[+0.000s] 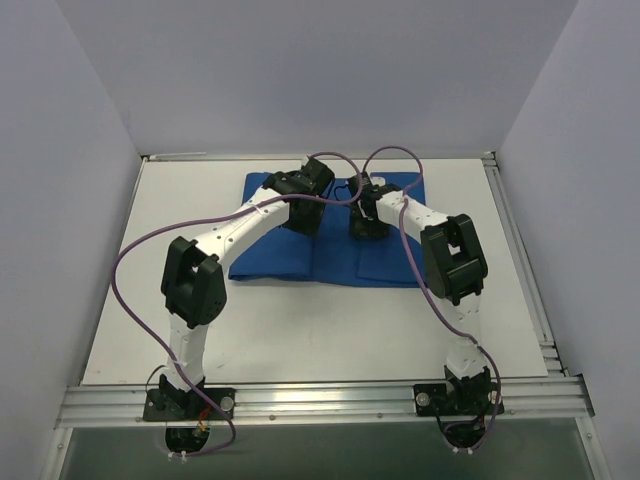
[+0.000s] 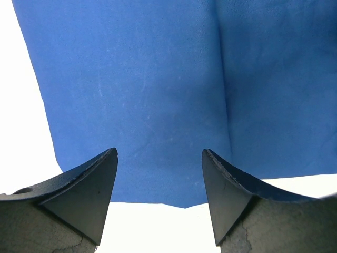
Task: Open and lay out the surgical kit
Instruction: Open the surgical kit at the center of the board.
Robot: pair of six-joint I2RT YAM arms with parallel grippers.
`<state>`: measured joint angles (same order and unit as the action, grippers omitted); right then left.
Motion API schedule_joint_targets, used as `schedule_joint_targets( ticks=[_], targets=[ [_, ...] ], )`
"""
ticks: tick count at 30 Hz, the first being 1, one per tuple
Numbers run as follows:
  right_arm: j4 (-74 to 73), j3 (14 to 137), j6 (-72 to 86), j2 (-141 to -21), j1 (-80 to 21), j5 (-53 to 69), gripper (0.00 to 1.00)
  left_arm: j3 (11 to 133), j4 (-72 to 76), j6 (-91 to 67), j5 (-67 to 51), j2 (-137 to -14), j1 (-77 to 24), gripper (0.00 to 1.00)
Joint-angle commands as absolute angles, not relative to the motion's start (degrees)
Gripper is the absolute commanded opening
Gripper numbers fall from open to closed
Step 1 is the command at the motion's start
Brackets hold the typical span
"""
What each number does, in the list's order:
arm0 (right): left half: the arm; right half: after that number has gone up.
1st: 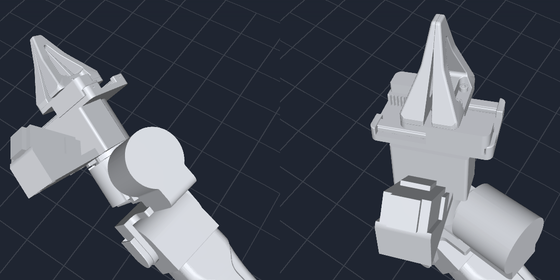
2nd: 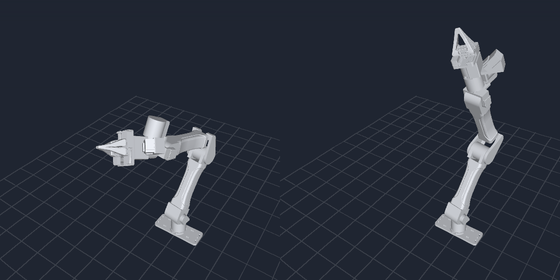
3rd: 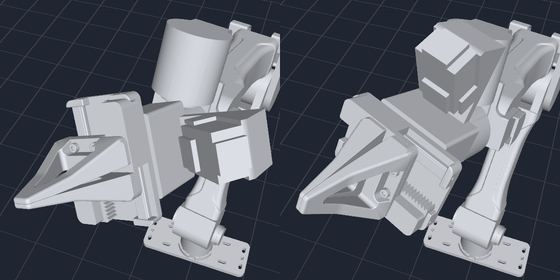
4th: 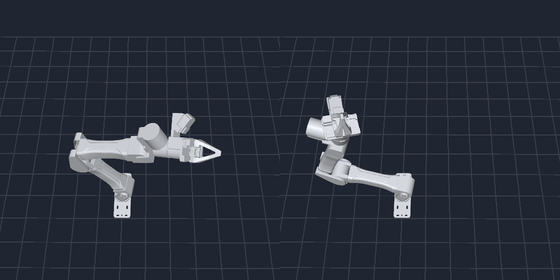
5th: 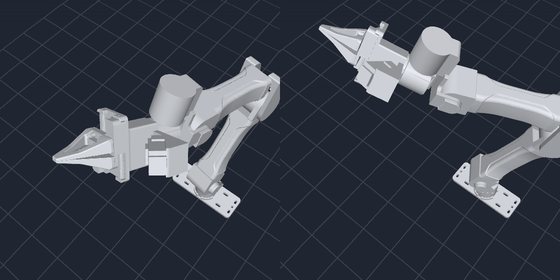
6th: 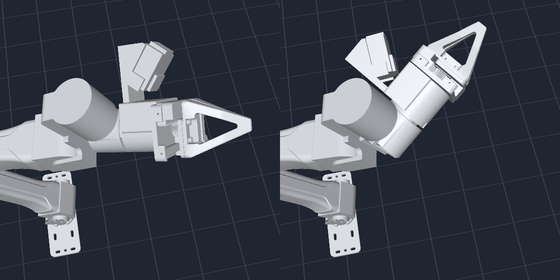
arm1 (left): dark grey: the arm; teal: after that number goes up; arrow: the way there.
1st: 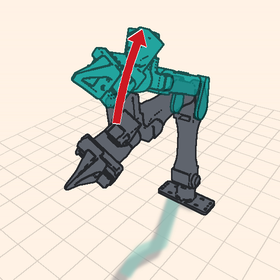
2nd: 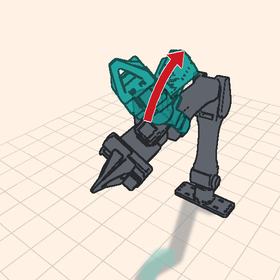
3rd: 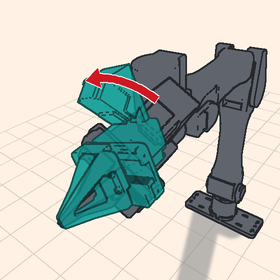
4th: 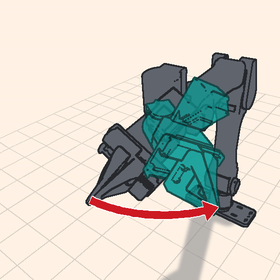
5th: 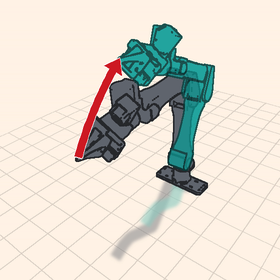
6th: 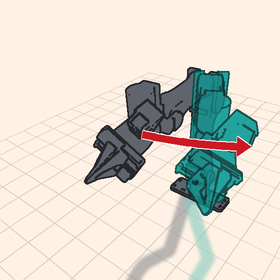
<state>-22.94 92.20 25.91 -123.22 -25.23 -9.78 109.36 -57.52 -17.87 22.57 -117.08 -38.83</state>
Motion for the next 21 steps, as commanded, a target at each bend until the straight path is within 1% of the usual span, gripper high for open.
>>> schedule_joint_targets(
  ticks=[1,2,3,4,5,6,7,9,10,12,14,21],
  targets=[
    [-26.5,90.1,26.7,-121.5,-25.8,-12.1,0.48,109.7,-57.2,-19.0,22.2,-114.9,-38.6,0.74],
    [-25.9,89.5,26.8,-120.9,-25.8,-12.5,0.46,109.8,-57.2,-19.0,22.1,-115.0,-38.6,0.74],
    [-25.8,89.0,26.8,-120.3,-25.7,-13.0,0.40,109.7,-57.1,-19.1,22.1,-115.0,-38.7,0.74],
    [-25.7,89.1,26.8,-119.7,-25.6,-13.3,0.28,109.7,-57.1,-19.2,22.0,-115.0,-38.6,0.74],
    [-25.9,89.3,26.8,-119.5,-25.5,-13.5,0.22,109.8,-57.0,-19.3,21.9,-115.1,-38.6,0.74],
    [-26.0,89.9,26.5,-119.4,-25.2,-13.8,0.17,110.0,-57.1,-19.4,21.9,-115.5,-38.7,0.74],
    [-26.6,90.3,26.3,-119.4,-25.1,-13.9,0.15,110.1,-57.1,-19.4,21.7,-115.7,-38.6,0.74],
    [-27.2,91.4,25.8,-119.4,-24.9,-14.4,0.13,110.8,-57.3,-19.4,21.4,-116.4,-38.6,0.74],
    [-27.7,92.1,25.6,-119.1,-24.9,-14.7,0.09,111.1,-57.3,-19.4,21.2,-116.5,-38.6,0.74],
    [-27.6,92.4,25.2,-118.6,-24.6,-14.5,0.06,111.7,-57.5,-19.3,20.7,-117.7,-38.6,0.77],
    [-27.9,92.8,25.2,-118.2,-24.2,-13.2,0.00,113.0,-58.0,-19.6,21.1,-118.6,-38.6,0.79],
    [-28.5,92.8,25.5,-115.9,-22.9,-11.3,0.00,118.7,-60.6,-20.5,22.7,-124.8,-38.9,0.80]
  ],
)
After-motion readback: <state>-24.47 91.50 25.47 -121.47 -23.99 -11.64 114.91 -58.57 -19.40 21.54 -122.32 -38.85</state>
